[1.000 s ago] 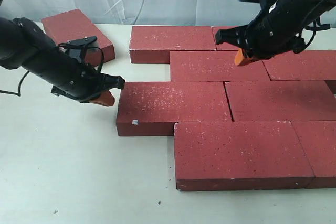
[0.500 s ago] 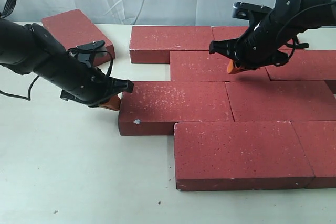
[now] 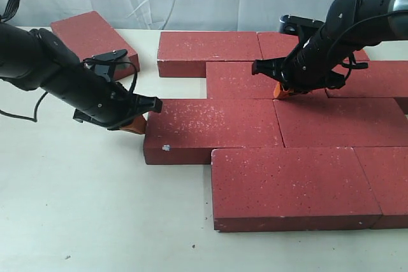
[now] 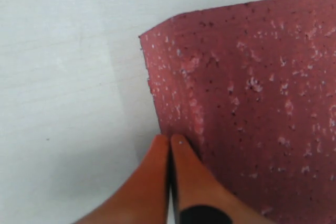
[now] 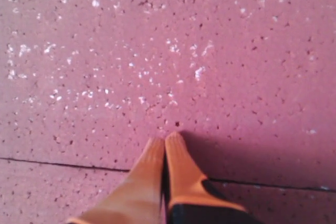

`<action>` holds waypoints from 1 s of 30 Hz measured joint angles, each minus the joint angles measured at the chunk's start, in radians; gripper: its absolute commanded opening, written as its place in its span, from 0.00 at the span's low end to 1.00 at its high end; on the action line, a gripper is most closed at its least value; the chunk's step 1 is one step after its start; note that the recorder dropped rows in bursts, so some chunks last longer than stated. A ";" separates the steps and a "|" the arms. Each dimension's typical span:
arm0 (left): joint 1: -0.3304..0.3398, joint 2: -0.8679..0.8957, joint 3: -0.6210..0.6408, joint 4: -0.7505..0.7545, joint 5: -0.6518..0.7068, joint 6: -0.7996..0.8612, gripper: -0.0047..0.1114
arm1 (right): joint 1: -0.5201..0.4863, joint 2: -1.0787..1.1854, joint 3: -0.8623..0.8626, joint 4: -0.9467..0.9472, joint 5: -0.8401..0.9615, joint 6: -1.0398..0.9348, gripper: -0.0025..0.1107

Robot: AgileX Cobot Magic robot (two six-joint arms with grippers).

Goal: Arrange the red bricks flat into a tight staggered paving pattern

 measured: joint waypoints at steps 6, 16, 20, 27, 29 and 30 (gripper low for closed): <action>0.000 0.000 0.000 0.000 0.000 0.000 0.04 | 0.000 -0.016 0.000 0.000 0.025 0.000 0.02; 0.000 0.000 0.000 0.000 0.006 0.000 0.04 | -0.024 -0.133 0.000 -0.020 0.049 0.014 0.02; 0.000 0.000 0.000 0.006 0.006 0.000 0.04 | -0.028 -0.143 0.000 -0.045 0.062 0.018 0.02; 0.000 0.000 0.000 0.012 0.006 0.000 0.04 | -0.030 -0.143 0.000 -0.046 0.089 0.023 0.02; 0.000 0.000 0.000 0.032 0.006 -0.018 0.04 | -0.030 -0.143 0.000 -0.046 0.097 0.023 0.02; 0.000 0.000 0.000 0.043 0.008 -0.028 0.04 | -0.030 -0.143 0.000 -0.046 0.099 0.023 0.02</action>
